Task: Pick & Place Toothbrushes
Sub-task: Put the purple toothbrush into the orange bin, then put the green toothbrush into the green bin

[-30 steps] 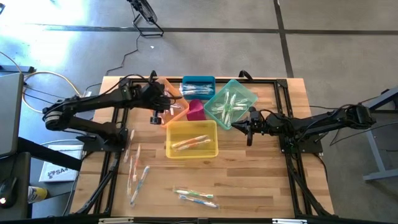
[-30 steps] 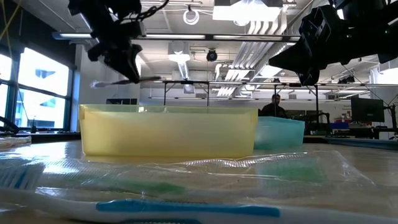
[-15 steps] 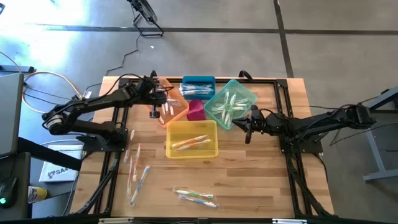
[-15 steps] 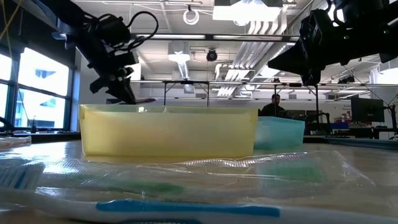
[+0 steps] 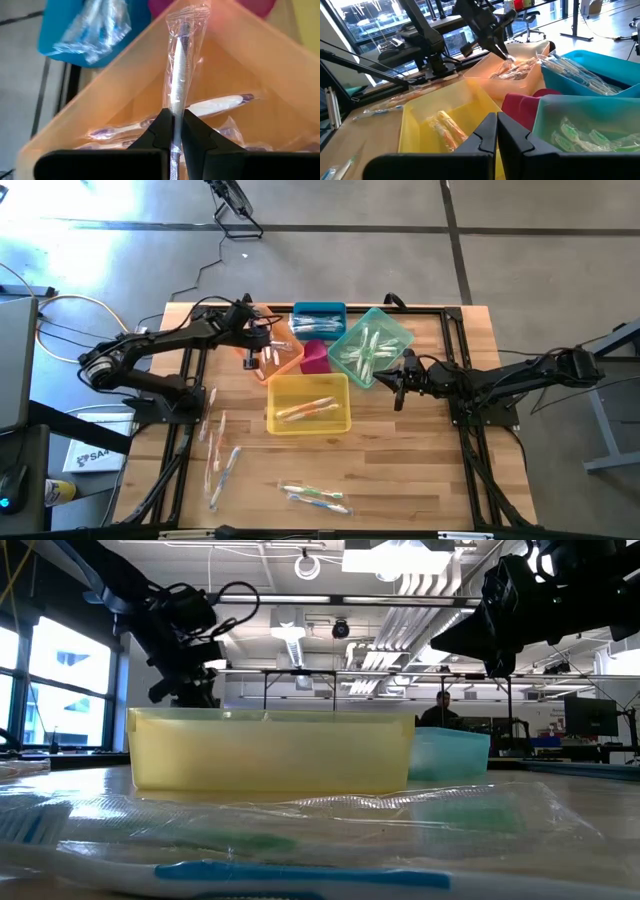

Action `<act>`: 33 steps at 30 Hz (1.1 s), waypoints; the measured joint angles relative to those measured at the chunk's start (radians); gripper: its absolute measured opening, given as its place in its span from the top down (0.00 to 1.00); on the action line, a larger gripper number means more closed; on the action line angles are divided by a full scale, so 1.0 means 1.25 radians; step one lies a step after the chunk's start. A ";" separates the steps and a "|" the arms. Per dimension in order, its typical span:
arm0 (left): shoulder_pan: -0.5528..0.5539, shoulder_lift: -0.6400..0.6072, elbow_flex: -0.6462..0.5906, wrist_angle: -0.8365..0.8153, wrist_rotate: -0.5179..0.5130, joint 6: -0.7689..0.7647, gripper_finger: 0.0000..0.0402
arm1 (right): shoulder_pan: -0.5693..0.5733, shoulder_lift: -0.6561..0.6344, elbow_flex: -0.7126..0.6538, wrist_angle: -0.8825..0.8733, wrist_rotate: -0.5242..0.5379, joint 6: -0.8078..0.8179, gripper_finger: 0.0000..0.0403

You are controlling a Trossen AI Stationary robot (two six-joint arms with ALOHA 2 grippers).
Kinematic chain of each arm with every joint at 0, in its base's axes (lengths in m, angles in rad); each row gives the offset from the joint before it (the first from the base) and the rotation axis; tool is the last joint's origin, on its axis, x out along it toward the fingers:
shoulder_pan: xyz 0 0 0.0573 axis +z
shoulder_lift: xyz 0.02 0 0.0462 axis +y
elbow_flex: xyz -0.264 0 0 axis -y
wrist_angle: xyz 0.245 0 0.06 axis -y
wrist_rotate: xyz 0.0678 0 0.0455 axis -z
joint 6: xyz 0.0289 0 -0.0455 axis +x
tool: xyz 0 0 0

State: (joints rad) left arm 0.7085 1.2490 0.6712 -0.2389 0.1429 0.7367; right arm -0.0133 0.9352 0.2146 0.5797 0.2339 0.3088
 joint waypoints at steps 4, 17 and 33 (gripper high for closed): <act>-0.001 0.043 0.000 0.023 -0.001 0.000 0.96 | 0.000 0.000 0.000 0.000 0.000 0.000 0.99; -0.001 0.079 0.000 0.047 -0.002 -0.055 0.80 | 0.000 0.000 0.000 0.000 0.000 0.000 0.99; -0.002 0.078 0.000 0.043 -0.003 -0.226 0.72 | 0.000 0.000 0.000 -0.001 -0.001 -0.001 0.99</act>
State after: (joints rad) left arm 0.7063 1.3468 0.6712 -0.1853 0.1394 0.4542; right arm -0.0132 0.9352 0.2146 0.5785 0.2333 0.3080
